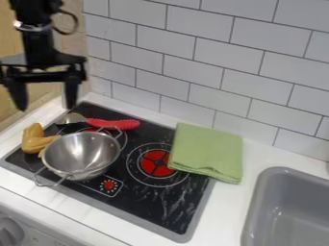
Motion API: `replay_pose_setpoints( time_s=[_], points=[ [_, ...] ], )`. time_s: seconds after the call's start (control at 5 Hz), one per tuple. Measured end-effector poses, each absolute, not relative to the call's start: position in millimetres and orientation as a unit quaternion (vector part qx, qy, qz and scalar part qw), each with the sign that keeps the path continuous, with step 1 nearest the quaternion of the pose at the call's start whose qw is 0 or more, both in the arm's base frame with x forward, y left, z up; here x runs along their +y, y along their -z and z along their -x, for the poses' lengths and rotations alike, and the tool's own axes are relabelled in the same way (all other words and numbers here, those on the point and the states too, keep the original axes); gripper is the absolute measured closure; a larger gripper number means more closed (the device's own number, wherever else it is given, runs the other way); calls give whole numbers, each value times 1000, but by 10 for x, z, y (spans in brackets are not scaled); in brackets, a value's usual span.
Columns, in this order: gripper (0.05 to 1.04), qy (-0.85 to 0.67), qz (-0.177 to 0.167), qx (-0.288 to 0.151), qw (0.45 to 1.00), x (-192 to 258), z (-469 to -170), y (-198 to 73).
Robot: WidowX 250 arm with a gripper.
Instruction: Move chicken wings to the right side of the burner
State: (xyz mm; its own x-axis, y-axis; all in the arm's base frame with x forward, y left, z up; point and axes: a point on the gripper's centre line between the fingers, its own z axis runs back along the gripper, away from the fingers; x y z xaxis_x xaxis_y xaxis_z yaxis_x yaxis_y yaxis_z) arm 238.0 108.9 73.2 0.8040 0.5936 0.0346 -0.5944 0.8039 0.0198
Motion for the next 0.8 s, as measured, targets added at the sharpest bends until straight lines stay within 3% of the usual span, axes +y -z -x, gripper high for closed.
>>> replay_pose_setpoints(
  time_s=[0.2, 0.8],
  points=[
    [84, -317, -31, 5, 948, 1242, -2369, -561],
    [84, -347, -35, 7, 937, 1439, -2460, -280]
  ],
)
